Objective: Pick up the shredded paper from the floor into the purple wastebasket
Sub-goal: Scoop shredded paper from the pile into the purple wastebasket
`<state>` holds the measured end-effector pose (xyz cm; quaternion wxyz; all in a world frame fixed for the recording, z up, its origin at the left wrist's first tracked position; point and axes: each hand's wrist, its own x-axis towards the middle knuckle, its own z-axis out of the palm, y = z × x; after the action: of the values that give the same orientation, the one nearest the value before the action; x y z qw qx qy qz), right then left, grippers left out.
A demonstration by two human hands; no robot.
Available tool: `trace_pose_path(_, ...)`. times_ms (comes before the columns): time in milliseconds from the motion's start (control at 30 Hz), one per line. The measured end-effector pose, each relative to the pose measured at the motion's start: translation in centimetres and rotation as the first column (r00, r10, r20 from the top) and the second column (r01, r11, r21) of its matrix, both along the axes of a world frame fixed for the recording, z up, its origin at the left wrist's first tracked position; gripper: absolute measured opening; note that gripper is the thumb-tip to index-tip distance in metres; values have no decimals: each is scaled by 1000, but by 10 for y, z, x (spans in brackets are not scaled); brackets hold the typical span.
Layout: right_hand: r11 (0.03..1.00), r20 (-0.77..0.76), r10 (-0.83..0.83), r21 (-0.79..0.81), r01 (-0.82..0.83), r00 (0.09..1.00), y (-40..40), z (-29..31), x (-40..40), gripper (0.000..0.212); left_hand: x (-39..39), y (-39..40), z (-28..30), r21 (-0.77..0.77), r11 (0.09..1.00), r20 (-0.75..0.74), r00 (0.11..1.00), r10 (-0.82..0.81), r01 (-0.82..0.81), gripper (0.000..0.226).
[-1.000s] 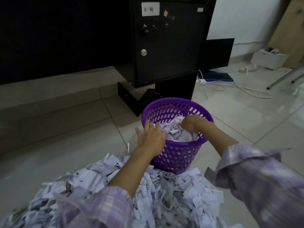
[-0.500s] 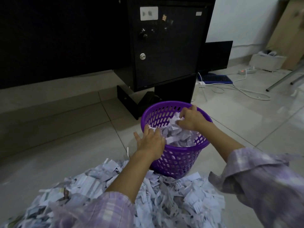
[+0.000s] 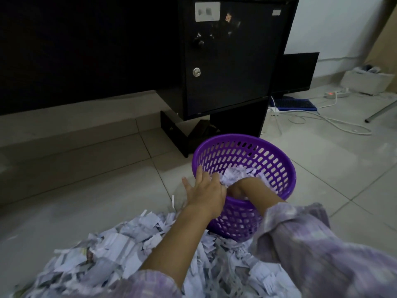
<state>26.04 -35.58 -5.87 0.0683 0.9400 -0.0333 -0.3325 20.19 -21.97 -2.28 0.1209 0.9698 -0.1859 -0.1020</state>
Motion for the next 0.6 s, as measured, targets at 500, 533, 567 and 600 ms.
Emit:
trace_pose_path(500, 996, 316, 23, 73, -48, 948, -2, 46, -21, 43, 1, 6, 3, -54, 996, 131, 989, -70, 77, 37)
trace_pose_path(533, 996, 369, 28, 68, -57, 929, -5, 51, -24, 38, 2, 8, 7, -125, 989, 168, 984, -62, 84, 35)
trace_pose_path(567, 996, 431, 17, 73, -53, 902, -7, 58, -28, 34, 0, 11, 11, -206, 975, 204, 978, -41, 83, 33)
trace_pose_path(600, 995, 500, 3, 84, -52, 866, -8, 65, -32, 31, -1, 14, 17, -279, 957, 232, 973, -12, 78, 31)
